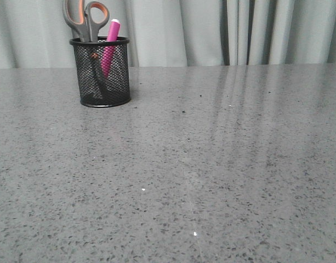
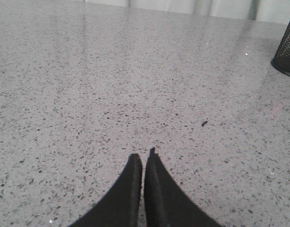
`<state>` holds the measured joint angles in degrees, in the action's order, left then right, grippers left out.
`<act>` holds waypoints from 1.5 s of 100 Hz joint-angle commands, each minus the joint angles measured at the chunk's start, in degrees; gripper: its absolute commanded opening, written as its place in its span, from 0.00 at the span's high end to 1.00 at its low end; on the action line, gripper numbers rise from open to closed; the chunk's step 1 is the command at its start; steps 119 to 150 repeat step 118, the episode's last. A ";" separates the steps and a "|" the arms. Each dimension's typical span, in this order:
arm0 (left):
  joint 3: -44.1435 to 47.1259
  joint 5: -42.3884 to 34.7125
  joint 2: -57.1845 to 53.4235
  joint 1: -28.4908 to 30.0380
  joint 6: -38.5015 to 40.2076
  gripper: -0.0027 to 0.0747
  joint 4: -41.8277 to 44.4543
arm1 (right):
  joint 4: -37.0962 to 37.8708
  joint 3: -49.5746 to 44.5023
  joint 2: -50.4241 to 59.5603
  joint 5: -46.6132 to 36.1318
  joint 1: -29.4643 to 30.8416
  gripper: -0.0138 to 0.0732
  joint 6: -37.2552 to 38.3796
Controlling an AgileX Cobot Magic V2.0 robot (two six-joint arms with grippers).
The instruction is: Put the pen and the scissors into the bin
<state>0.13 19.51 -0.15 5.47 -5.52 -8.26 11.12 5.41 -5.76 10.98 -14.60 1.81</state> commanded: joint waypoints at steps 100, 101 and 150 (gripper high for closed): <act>2.50 -2.27 -1.89 0.04 0.37 0.99 -0.27 | -5.54 -6.84 7.48 5.37 13.03 0.92 -2.88; 2.50 -2.27 -1.89 0.04 0.37 0.99 -0.27 | -5.54 -6.84 7.48 5.37 13.03 0.92 -2.88; 2.50 -2.27 -1.89 0.04 0.37 0.99 -0.27 | -5.54 -6.84 7.48 5.37 13.03 0.92 -2.88</act>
